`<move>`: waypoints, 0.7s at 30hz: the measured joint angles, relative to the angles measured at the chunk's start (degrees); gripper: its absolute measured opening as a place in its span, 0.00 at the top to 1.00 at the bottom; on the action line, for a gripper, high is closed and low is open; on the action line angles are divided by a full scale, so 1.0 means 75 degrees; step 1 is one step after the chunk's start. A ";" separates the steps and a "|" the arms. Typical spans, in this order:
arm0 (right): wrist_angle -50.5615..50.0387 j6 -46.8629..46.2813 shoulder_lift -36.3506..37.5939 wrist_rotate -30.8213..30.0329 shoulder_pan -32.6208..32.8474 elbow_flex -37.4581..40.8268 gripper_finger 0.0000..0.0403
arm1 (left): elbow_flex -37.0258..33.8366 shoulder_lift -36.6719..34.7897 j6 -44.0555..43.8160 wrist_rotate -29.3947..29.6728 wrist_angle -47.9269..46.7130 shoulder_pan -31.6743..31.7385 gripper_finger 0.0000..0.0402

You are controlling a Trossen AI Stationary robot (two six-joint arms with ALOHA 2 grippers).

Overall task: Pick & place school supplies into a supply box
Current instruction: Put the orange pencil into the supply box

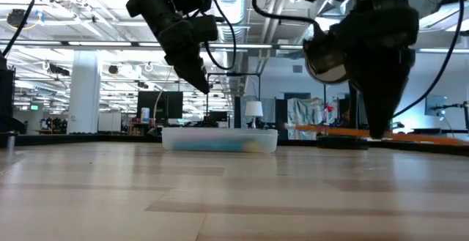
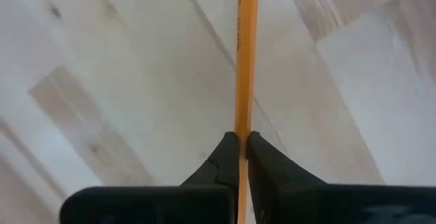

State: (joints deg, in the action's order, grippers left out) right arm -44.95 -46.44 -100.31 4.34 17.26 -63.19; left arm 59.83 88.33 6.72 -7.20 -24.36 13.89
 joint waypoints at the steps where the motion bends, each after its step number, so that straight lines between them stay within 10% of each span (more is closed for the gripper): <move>1: -0.0069 0.0073 0.0000 -0.0009 -0.0007 -0.0094 1.00 | 0.0000 -0.0013 0.0031 0.0000 -0.0083 0.0000 0.61; 21: -0.0530 0.2995 -0.0467 -0.0828 -0.2432 -0.2257 1.00 | 0.0003 -0.2125 -0.0318 0.0781 -0.1987 0.0052 0.61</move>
State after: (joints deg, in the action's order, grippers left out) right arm -48.93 -23.98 -103.81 -1.87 -0.98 -80.12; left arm 59.86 72.40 4.34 -1.34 -39.27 14.28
